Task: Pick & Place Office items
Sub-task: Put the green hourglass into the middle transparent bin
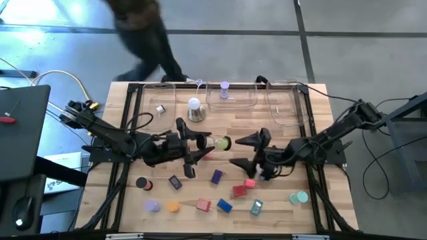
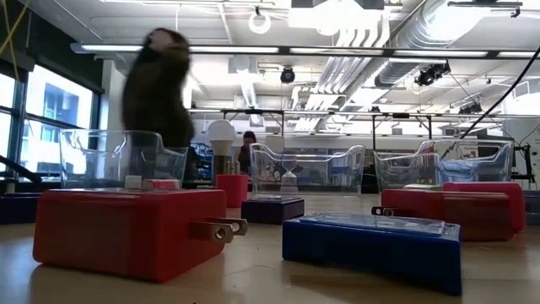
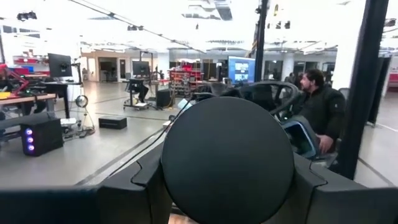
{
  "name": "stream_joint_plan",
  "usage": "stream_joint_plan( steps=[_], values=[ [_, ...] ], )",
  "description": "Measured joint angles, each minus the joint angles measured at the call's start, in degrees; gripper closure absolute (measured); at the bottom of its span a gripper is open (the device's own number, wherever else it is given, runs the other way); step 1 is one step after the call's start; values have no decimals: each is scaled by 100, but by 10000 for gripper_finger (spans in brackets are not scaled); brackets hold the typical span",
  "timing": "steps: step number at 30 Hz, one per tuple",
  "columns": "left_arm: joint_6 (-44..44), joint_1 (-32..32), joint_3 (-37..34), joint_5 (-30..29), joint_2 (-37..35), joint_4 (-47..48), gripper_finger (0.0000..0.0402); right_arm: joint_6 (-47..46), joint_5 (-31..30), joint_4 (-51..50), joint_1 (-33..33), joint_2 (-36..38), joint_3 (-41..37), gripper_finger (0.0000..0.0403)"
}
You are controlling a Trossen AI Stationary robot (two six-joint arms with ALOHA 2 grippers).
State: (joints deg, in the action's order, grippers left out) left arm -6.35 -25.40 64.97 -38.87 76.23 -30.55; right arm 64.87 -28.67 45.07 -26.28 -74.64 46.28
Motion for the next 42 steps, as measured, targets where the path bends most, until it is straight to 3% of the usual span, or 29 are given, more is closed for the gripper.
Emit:
stream_joint_plan(
  steps=[13,25,42],
  values=[
    [246,165,0,171,0,-8,212,2905,218,2989,237,-1283,0,22],
    [416,163,0,320,51,14,212,3338,1241,3053,633,-1339,39,23],
    [753,166,2,466,343,16,212,3179,1059,2566,692,-1339,166,23]
  ],
)
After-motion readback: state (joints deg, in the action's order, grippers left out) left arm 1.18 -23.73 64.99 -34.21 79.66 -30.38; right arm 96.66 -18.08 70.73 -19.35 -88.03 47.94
